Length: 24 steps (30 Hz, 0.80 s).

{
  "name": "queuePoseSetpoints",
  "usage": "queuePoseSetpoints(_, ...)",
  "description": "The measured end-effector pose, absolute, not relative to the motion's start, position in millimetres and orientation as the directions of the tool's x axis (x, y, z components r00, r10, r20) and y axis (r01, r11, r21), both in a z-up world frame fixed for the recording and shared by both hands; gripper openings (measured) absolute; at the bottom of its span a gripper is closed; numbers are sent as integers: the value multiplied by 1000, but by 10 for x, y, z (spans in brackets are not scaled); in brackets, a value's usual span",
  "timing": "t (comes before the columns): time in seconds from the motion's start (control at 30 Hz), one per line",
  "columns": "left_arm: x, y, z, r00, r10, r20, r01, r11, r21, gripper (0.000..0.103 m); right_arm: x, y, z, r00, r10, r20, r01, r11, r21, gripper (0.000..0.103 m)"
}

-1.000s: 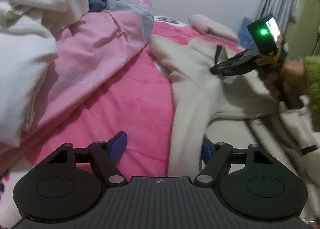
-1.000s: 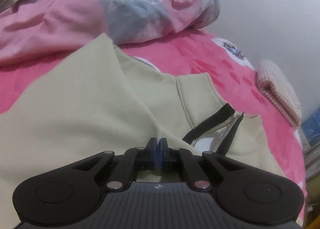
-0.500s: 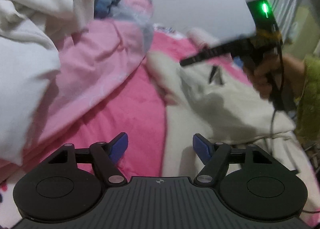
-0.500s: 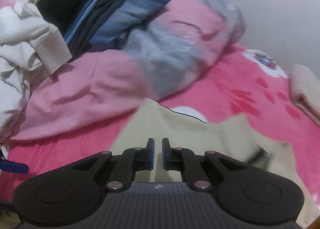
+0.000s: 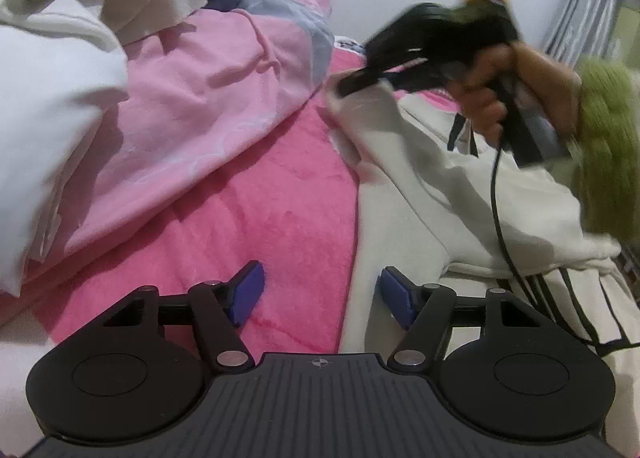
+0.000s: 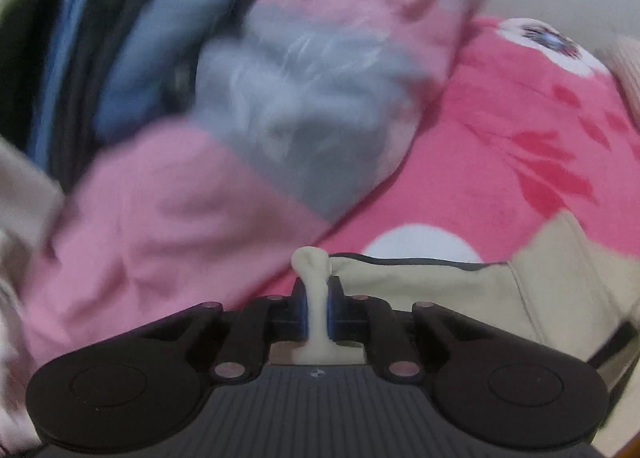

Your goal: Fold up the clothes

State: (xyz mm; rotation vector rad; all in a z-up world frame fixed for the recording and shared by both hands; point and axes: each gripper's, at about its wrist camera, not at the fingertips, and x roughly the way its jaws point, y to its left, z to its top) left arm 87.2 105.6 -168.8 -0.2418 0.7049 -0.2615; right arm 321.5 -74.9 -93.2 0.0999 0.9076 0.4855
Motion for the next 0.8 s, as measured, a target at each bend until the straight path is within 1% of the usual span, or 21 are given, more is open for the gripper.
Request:
queuePoseSetpoints(0.07,854,1053,-1688,737,-311,-600,148,941,-305,66,3172,-1096,-963,556,519,-649,-250,849,465,8)
queuePoseSetpoints(0.13,850,1039,-1686,741,-302,-600,147,945,-294,66,3195,-1241,-1066,568,549,-614,-202,815,542,8)
queuePoseSetpoints(0.23,850,1030,-1686,742,-295,-602,148,948,-282,66,3316,-1156,-1226,542,564,-623,-198,806,558,8)
queuePoseSetpoints(0.37,850,1060,-1686,741,-306,-598,149,943,-298,65,3435,-1145,-1519,530,581,-618,-99,766,636,9)
queuePoseSetpoints(0.5,827,1067,-1685,744,-308,-593,149,942,-301,65,3356,-1394,-1544,546,647,-532,6,632,775,14)
queuePoseSetpoints(0.57,821,1060,-1686,747,-304,-592,148,943,-298,65,3263,-1627,-1380,588,651,-480,10,587,809,18)
queuePoseSetpoints(0.63,819,1041,-1681,747,-297,-595,147,946,-287,65,3112,-1901,-1124,655,618,-434,-21,589,808,18)
queuePoseSetpoints(0.8,833,1004,-1620,746,-274,-607,149,957,-249,67,2412,-3019,-312,823,496,-275,-59,557,828,18)
